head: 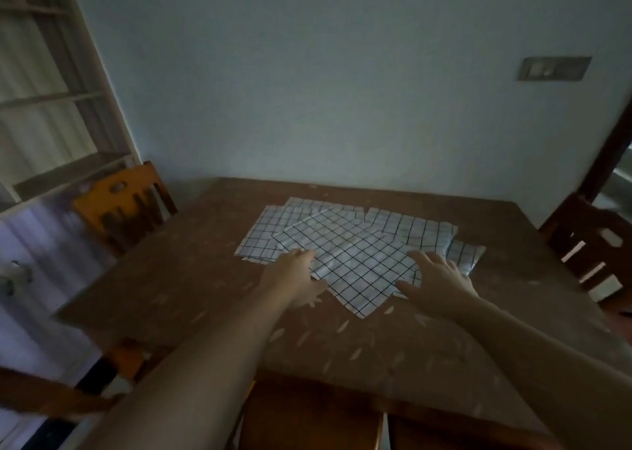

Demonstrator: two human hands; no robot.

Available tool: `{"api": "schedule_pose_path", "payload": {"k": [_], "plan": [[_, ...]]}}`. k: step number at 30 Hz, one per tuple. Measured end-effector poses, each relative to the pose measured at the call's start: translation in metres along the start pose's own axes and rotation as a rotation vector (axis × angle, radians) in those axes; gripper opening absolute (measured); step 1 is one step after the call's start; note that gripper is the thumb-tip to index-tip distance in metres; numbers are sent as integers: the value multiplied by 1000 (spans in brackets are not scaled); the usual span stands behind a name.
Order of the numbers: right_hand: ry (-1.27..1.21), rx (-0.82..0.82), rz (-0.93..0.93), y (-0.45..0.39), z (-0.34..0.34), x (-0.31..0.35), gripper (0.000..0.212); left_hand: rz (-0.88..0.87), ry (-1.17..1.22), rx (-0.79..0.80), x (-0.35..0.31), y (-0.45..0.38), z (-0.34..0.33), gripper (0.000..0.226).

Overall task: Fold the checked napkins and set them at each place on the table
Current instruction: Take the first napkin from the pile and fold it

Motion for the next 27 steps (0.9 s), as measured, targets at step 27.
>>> {"api": "schedule_pose_path", "payload": {"k": [27], "plan": [[74,143,-29,-225,-289,-28,71,6,62,-53,83,-287,-263,65]]}}
Point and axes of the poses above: each hand's wrist, its own y-axis away from the middle knuckle, its own z-axis out of the back of the hand, x = y × z, the point moved 2 cm from there along -y, towards the middle knuckle, and after that the axes turned 2 degrees about -y, right-handed, at the moved point
